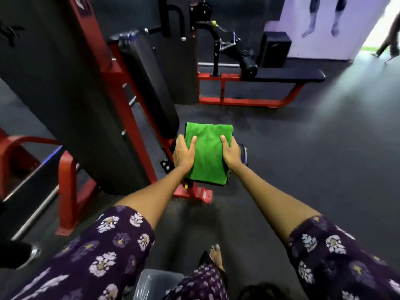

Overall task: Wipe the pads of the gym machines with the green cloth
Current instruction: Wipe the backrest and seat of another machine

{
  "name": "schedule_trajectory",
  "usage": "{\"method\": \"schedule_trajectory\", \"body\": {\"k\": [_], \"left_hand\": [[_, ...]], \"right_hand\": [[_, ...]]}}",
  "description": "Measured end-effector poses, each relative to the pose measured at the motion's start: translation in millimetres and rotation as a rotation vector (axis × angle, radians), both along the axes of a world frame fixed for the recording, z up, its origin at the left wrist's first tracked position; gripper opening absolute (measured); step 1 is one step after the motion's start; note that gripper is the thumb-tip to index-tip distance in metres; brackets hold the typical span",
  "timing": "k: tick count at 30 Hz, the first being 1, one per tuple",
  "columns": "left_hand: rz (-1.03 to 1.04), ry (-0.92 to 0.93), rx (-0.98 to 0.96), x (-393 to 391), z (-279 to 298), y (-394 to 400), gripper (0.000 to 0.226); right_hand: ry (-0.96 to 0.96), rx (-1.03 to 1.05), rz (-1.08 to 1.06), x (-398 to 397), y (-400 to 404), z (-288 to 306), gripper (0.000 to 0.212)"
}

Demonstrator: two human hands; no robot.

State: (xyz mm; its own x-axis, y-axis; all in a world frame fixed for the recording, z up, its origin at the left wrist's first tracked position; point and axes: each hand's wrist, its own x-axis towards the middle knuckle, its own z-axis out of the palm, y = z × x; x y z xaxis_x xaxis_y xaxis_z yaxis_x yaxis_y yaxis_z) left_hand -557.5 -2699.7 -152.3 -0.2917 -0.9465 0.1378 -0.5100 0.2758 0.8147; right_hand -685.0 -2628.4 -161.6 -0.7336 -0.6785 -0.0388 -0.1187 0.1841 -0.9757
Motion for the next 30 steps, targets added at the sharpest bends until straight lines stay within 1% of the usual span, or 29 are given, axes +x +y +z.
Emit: {"method": "schedule_trajectory", "body": {"k": [4, 10, 14, 16, 19, 24, 27, 30], "left_hand": [[0.092, 0.109, -0.06, -35, 10, -71, 0.039], [0.305, 0.183, -0.15, -61, 34, -157, 0.037], [0.457, 0.233, -0.278, -72, 76, -208, 0.039], [0.532, 0.217, -0.324, -74, 91, -223, 0.039], [0.617, 0.171, -0.403, -71, 111, -246, 0.038], [0.787, 0.098, -0.487, -73, 136, -272, 0.041], [0.933, 0.06, -0.472, -84, 152, -280, 0.043], [1.071, 0.016, -0.367, -87, 165, -292, 0.048]], "right_hand": [[0.084, -0.03, 0.11, -43, -78, 24, 0.033], [0.135, -0.081, 0.322, -79, -192, 61, 0.032], [0.19, -0.172, 0.424, -91, -268, 103, 0.031], [0.19, -0.19, 0.482, -92, -300, 116, 0.035], [0.18, -0.214, 0.551, -90, -340, 130, 0.036], [0.205, -0.345, 0.668, -92, -390, 155, 0.029], [0.232, -0.405, 0.745, -91, -418, 173, 0.029], [0.308, -0.41, 0.8, -86, -441, 190, 0.032]]}}
